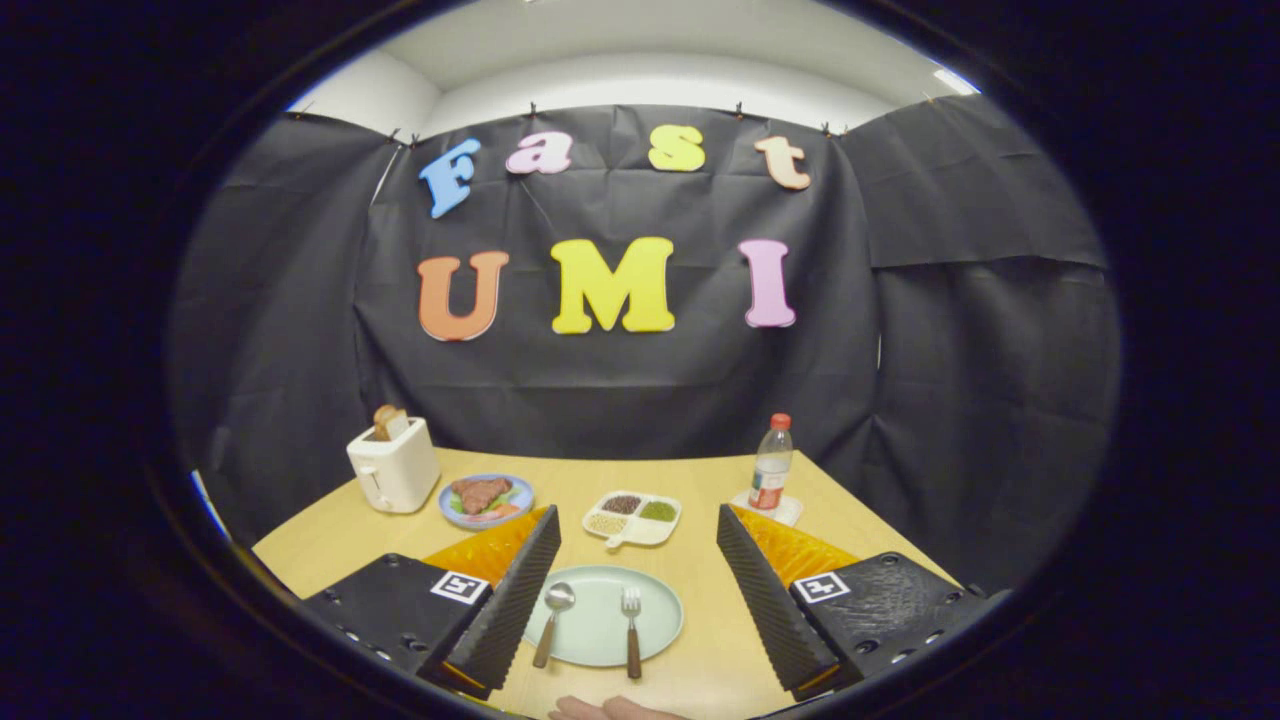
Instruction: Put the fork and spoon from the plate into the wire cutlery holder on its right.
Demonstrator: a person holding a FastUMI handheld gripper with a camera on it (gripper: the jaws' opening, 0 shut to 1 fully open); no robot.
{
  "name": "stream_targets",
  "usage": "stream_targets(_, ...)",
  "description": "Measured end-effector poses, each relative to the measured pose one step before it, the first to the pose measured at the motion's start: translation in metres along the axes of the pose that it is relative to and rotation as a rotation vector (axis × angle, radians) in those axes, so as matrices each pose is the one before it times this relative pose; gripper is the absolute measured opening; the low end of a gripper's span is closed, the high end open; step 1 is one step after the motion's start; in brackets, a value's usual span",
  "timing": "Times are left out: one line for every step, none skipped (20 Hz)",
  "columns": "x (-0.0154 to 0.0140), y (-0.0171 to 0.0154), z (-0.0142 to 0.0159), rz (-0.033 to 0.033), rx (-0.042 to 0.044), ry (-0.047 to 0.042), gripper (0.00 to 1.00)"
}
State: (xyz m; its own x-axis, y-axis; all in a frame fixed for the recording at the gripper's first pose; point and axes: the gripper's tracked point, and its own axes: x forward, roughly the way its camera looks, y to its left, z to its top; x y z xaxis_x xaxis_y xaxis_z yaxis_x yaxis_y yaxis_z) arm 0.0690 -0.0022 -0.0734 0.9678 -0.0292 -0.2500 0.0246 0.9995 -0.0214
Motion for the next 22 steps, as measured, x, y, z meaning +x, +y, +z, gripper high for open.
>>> stream_targets(0.00679,0.00075,-0.00796,0.00491,-0.0138,0.02824,0.95)
stream_targets(0.00776,0.00373,-0.00699,0.00556,-0.01738,0.02681,0.95)
stream_targets(0.00662,-0.00045,-0.00903,-0.00413,-0.01909,0.02893,0.95)
stream_targets(0.00719,-0.00191,-0.00846,-0.00372,-0.01128,0.02935,0.95)
stream_targets(0.00736,-0.00064,-0.00618,0.00324,-0.00061,0.02716,0.95)
stream_targets(0.00698,0.00176,-0.00734,0.00801,0.00693,0.02825,0.95)
stream_targets(0.00653,0.00164,-0.00753,0.01512,0.00519,0.03558,0.95)
stream_targets(0.00916,0.00233,-0.00959,0.0158,0.00082,0.04082,0.95)
stream_targets(0.00811,0.00089,-0.00898,0.00781,-0.0073,0.04257,0.95)
stream_targets(0.00705,0.00113,-0.00841,0.00344,-0.01001,0.03754,0.95)
stream_targets(0.00523,0.00194,-0.00604,0.00959,-0.01008,0.03234,0.95)
stream_targets(0.00589,0.00165,-0.00459,0.00524,-0.00553,0.0264,0.95)
stream_targets(0.00455,-0.0001,-0.00201,0.002,0.00357,0.01642,0.96)
stream_targets(0.00316,0.00094,-0.00197,0.00487,0.00637,0.01513,0.96)
stream_targets(0.00343,0.00066,-0.00207,0.00323,0.00117,0.01725,0.95)
stream_targets(0.00677,0.00121,-0.00481,0.00532,0.00169,0.01899,0.95)
stream_targets(0.00775,0.00126,-0.00295,0.00434,0.00476,0.02289,0.96)
stream_targets(0.0075,0.00161,-0.00503,0.00455,0.00558,0.02709,0.95)
stream_targets(0.00822,0.00034,-0.00572,0.00261,0.00457,0.03536,0.95)
stream_targets(0.00932,-0.00135,-0.00738,-0.00264,0.00468,0.03561,0.95)
stream_targets(0.00624,-0.00181,-0.00489,-0.00183,0.00573,0.03377,0.94)
stream_targets(0.00757,0.0019,-0.00511,0.00644,0.00524,0.02534,0.93)
